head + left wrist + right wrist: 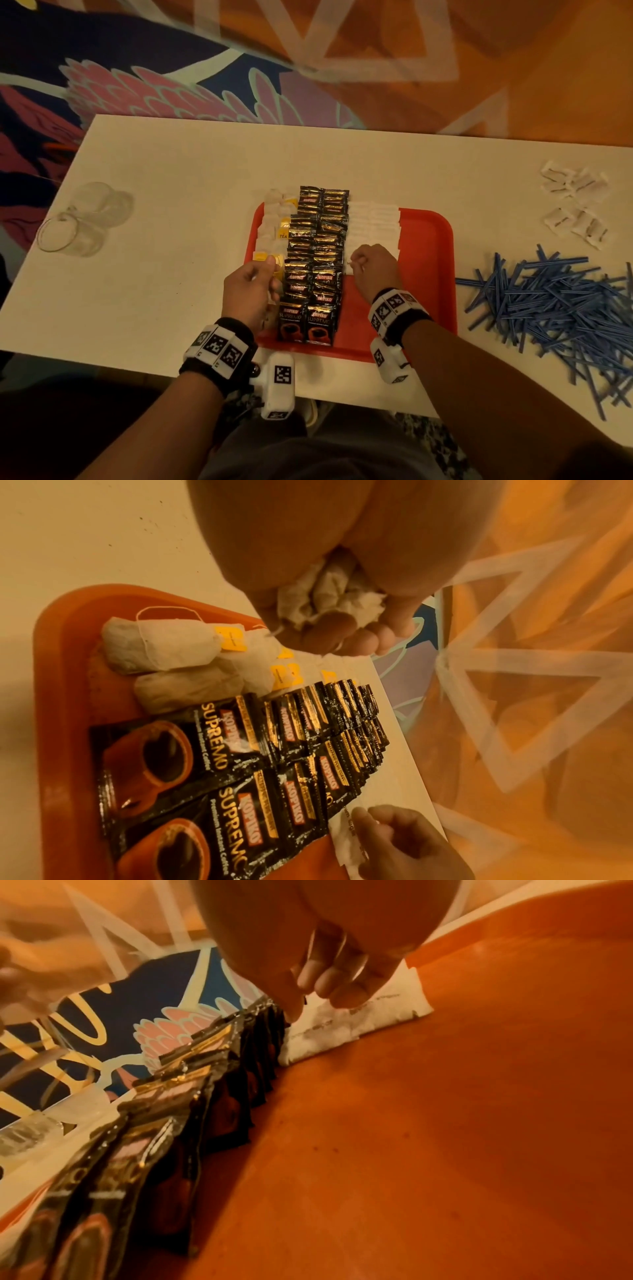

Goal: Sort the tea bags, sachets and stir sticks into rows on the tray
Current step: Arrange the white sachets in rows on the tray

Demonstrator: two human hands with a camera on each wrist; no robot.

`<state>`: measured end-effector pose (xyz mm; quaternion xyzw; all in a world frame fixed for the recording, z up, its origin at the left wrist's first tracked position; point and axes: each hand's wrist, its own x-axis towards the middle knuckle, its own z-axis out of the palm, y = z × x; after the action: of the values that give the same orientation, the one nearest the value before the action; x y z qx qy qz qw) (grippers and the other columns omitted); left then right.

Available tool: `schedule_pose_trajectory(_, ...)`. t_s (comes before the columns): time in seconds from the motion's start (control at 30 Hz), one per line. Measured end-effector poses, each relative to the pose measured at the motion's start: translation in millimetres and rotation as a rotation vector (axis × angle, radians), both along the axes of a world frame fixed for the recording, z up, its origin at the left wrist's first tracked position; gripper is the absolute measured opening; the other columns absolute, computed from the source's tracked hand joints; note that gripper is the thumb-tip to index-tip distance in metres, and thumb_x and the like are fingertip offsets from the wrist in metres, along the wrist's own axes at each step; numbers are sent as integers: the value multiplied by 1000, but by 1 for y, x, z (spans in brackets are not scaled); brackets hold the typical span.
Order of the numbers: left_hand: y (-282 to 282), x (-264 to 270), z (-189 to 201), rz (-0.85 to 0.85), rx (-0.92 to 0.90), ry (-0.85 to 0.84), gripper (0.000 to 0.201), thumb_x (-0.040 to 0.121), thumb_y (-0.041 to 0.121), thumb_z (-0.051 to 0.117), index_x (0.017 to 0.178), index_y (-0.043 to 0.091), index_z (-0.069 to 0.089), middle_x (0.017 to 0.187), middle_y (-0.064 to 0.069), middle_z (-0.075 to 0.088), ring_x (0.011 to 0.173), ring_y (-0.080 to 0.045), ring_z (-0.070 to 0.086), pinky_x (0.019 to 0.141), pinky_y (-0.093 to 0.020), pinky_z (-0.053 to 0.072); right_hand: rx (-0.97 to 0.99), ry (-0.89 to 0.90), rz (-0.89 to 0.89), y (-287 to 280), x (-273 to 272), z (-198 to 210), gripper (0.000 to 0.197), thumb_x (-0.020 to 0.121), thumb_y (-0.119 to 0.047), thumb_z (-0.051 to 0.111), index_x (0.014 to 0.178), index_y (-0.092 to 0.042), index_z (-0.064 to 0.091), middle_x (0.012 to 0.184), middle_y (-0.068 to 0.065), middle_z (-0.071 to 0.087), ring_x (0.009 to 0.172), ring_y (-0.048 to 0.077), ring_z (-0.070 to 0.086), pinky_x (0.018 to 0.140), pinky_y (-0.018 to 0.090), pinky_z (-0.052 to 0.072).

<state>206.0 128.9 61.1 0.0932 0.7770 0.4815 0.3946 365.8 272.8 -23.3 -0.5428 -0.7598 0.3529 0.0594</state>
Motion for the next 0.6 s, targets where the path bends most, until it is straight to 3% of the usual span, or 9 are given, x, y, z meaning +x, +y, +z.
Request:
schedule_pose_trajectory(0.1, -2, 1, 1, 6, 11, -26, 28, 100, 35, 56, 88, 12, 67, 56, 6, 57, 48, -9, 49, 42, -21, 37, -39, -24, 6, -1, -2, -4, 21, 91, -9, 61, 110, -16, 68, 113, 7, 57, 104, 21, 57, 86, 29, 46)
schedule_pose_trajectory(0.23, -3, 0, 3, 33, 51, -131, 33, 101, 38, 53, 87, 12, 66, 61, 0, 58, 47, -11, 49, 38, -20, 36, -58, 14, -11, -3, 2, -1, 28, 91, -10, 63, 118, -17, 65, 115, 7, 57, 108, 21, 58, 92, 33, 48)
schedule_pose_trajectory(0.37, 4, 5, 5, 41, 71, -299, 45, 101, 48, 47, 85, 11, 64, 63, -4, 56, 46, -12, 48, 37, -20, 33, -38, 103, -88, -4, 12, 13, 23, 89, -13, 67, 111, -20, 68, 106, 1, 63, 94, 10, 57, 83, 22, 44)
schedule_pose_trajectory(0.5, 21, 24, 14, -6, 129, -426, 66, 96, 67, 33, 88, 10, 65, 61, -5, 57, 45, -14, 49, 37, -19, 34, -127, 293, -136, -7, 16, 45, 12, 86, -16, 69, 95, -24, 70, 84, -8, 67, 79, 9, 63, 75, 26, 53)
schedule_pose_trajectory(0.6, 37, 42, 21, -94, 145, -476, 74, 93, 73, 24, 98, 10, 62, 64, -9, 59, 44, -17, 51, 37, -19, 35, -180, 395, -30, -10, 20, 79, 11, 84, -18, 73, 87, -29, 71, 79, -15, 66, 73, -2, 62, 67, 11, 49)
